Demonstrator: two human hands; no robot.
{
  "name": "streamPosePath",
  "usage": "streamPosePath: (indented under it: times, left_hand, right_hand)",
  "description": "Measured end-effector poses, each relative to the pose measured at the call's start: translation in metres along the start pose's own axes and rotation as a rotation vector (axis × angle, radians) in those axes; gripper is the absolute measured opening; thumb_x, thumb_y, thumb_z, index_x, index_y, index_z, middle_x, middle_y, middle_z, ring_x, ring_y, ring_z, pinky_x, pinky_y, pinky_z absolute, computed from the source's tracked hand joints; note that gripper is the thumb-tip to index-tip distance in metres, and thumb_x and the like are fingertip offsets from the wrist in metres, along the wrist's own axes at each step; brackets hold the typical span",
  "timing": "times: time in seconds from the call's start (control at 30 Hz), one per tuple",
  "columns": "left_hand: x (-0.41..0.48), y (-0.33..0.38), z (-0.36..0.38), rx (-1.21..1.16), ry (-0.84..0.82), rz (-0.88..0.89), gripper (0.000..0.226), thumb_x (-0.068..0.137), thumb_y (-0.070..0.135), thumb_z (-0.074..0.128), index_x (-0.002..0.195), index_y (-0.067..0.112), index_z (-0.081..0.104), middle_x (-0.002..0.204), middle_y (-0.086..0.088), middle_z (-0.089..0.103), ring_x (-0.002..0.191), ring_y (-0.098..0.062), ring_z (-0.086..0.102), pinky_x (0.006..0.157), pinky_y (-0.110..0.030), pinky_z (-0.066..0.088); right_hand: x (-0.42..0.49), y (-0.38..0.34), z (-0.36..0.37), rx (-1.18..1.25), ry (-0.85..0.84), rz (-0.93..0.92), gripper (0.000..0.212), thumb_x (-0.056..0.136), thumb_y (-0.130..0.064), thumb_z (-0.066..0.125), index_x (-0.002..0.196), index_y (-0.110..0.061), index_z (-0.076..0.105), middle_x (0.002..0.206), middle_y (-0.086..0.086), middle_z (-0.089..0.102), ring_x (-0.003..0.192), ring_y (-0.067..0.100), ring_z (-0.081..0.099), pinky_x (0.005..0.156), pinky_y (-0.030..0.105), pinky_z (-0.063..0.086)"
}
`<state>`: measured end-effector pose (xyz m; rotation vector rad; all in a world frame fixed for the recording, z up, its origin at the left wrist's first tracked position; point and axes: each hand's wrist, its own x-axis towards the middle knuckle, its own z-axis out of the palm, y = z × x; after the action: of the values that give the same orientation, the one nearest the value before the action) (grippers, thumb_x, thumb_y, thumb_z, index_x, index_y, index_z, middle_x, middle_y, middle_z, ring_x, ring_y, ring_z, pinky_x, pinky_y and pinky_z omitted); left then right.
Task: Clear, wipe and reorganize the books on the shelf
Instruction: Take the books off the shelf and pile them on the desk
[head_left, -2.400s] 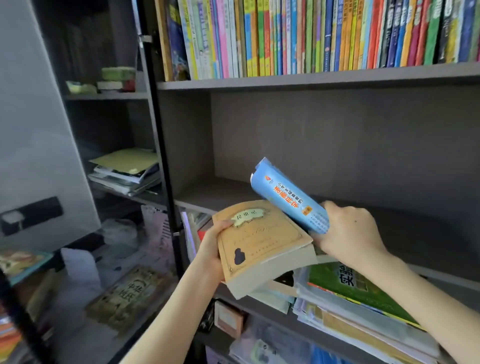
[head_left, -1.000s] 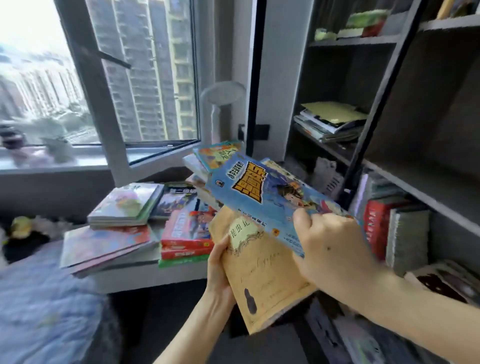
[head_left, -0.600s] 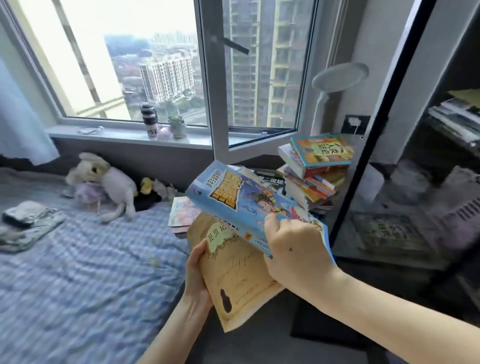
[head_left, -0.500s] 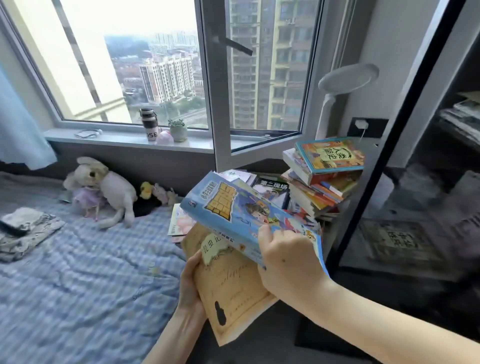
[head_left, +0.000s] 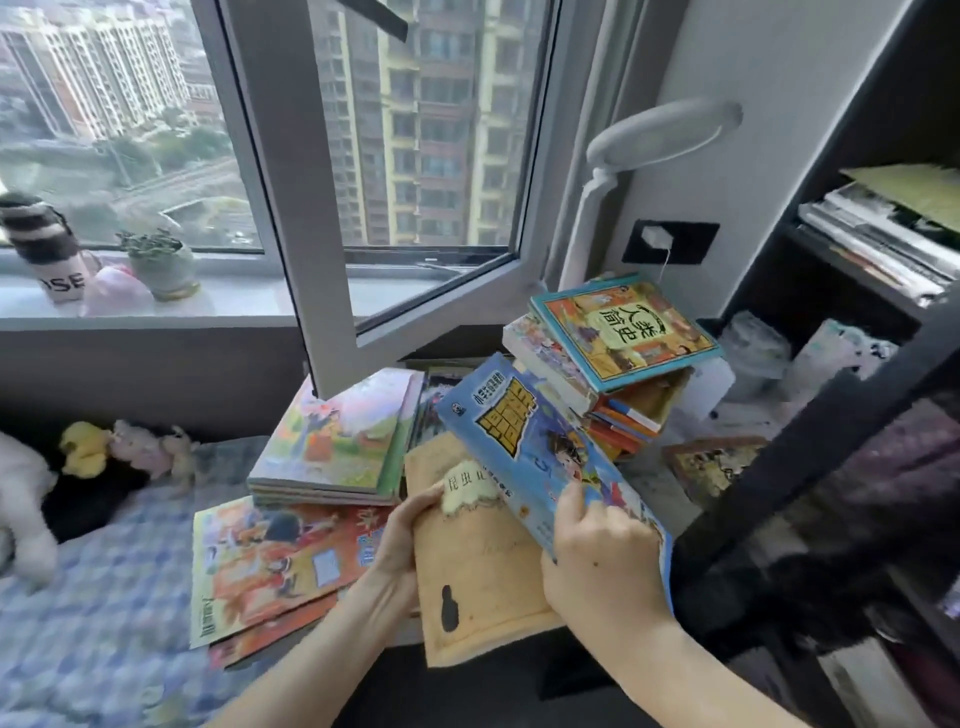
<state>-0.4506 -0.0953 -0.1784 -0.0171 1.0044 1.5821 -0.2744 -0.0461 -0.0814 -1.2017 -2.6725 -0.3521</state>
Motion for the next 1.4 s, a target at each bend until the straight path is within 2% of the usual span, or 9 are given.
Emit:
streamPosePath:
  times: [0.2,0.33,0.47,0.63,0.93,1.1,1.23,1.3,1.4]
  left_hand:
    - [0.074,0.02,0.016,0.29,0.025,-0.209,0.015,0.077,0.024,0.068,0.078,0.009,0.074,0.08,-0.014,0.071,0.062,-0.026,0.067,0.063,-0.033,0.056]
    - [0.11,0.018,0.008,0.483,0.083,-0.275,0.045,0.06,0.029,0.074,0.099,0.008,0.069,0.102,-0.019,0.071,0.079,-0.031,0.067,0.081,-0.044,0.055]
    - [0.132,0.027,-0.006,0.505,0.134,-0.197,0.053,0.074,0.034,0.073,0.116,0.003,0.065,0.099,-0.017,0.073,0.083,-0.032,0.07,0.07,-0.039,0.058]
    - [0.128,0.041,-0.013,0.307,0.114,-0.046,0.047,0.098,0.044,0.043,0.088,0.006,0.068,0.067,-0.008,0.07,0.049,-0.017,0.065,0.043,-0.02,0.05]
    - [0.114,0.036,-0.035,0.021,0.064,0.063,0.069,0.089,0.071,0.032,0.126,0.019,0.059,0.115,-0.016,0.067,0.102,-0.037,0.064,0.098,-0.053,0.045]
    - [0.107,0.034,-0.027,0.173,-0.068,0.013,0.066,0.085,0.067,0.039,0.121,0.018,0.066,0.121,-0.014,0.066,0.105,-0.032,0.065,0.079,-0.042,0.058]
    - [0.115,0.029,-0.025,0.354,-0.018,0.072,0.086,0.071,0.066,0.071,0.143,0.036,0.036,0.143,-0.006,0.05,0.12,-0.027,0.058,0.096,-0.051,0.049]
    - [0.116,0.028,-0.023,0.425,0.004,0.089,0.099,0.063,0.063,0.078,0.146,0.042,0.028,0.144,-0.002,0.047,0.119,-0.025,0.058,0.098,-0.052,0.047]
    - [0.117,0.026,-0.023,0.46,-0.023,0.085,0.098,0.068,0.053,0.079,0.147,0.044,0.022,0.137,-0.005,0.055,0.103,-0.027,0.068,0.084,-0.046,0.056]
  right_hand:
    - [0.026,-0.027,0.061,-0.011,-0.209,0.174,0.061,0.023,-0.006,0.083,0.078,0.016,0.067,0.04,0.018,0.049,0.028,0.023,0.047,0.035,0.02,0.036]
    - [0.032,-0.043,0.091,0.022,-0.301,0.245,0.066,0.02,-0.003,0.083,0.077,0.021,0.063,0.039,0.018,0.047,0.026,0.022,0.045,0.033,0.021,0.035]
    - [0.05,-0.058,0.085,-0.003,-0.329,0.26,0.063,0.023,-0.008,0.085,0.076,0.019,0.064,0.039,0.018,0.047,0.027,0.023,0.046,0.034,0.02,0.036]
    - [0.078,-0.093,0.078,-0.171,-0.492,0.3,0.056,0.067,-0.026,0.078,0.102,0.015,0.06,0.062,0.017,0.063,0.048,0.024,0.063,0.046,0.029,0.053]
    - [0.103,-0.142,0.088,-0.427,-0.674,0.049,0.039,0.099,-0.004,0.035,0.126,0.023,0.035,0.109,0.035,0.056,0.085,0.039,0.065,0.064,0.041,0.055]
    - [0.081,-0.076,0.077,0.03,-0.476,0.046,0.059,0.096,-0.057,0.034,0.129,-0.012,0.051,0.128,0.013,0.048,0.118,0.03,0.046,0.093,0.042,0.037]
    - [0.061,0.004,0.09,0.293,-0.463,0.447,0.086,0.082,-0.078,0.036,0.152,-0.032,0.016,0.157,0.009,0.021,0.142,0.029,0.024,0.114,0.053,0.017]
    - [0.06,0.017,0.106,0.607,-0.617,0.779,0.112,0.07,-0.081,0.053,0.153,-0.031,-0.004,0.159,0.008,0.016,0.141,0.032,0.028,0.111,0.05,0.027]
    - [0.064,0.012,0.114,0.698,-0.54,0.849,0.115,0.06,-0.087,0.055,0.15,-0.025,0.019,0.146,0.002,0.045,0.126,0.028,0.049,0.097,0.039,0.045]
